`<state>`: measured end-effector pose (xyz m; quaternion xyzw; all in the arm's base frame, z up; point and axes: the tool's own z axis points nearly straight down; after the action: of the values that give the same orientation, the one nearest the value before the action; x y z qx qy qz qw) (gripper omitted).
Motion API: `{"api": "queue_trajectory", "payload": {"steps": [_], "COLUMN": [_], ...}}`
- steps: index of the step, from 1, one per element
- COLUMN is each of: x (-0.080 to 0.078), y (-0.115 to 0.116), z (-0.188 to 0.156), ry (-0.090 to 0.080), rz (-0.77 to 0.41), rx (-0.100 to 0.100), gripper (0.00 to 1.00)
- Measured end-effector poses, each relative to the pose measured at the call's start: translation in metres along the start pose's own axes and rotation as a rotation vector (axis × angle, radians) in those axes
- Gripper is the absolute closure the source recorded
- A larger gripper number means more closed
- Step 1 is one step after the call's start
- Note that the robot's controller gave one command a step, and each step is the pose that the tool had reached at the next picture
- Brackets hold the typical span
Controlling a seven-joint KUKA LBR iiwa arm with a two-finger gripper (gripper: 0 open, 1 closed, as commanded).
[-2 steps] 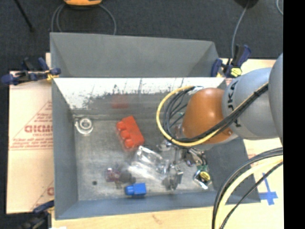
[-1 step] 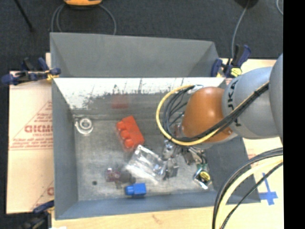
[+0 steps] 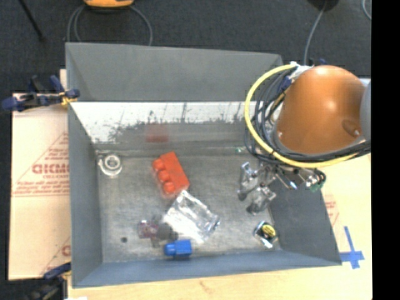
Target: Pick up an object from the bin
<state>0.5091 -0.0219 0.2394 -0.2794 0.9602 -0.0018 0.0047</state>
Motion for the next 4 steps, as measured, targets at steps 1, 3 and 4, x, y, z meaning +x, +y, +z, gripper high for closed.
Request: {"api": "queue_trajectory", "payload": {"steps": [1,3,4], "x": [0.0,-0.071,-0.073], "y": [0.001,0.085,0.082], "z": [0.003,0.164,0.161], "ry": [0.004,-0.003,-0.013], "rz": [0.002,0.011,0.013], "rx": [-0.006,-0.004,-0.001], "gripper": [0.0,0.0,1.0]}}
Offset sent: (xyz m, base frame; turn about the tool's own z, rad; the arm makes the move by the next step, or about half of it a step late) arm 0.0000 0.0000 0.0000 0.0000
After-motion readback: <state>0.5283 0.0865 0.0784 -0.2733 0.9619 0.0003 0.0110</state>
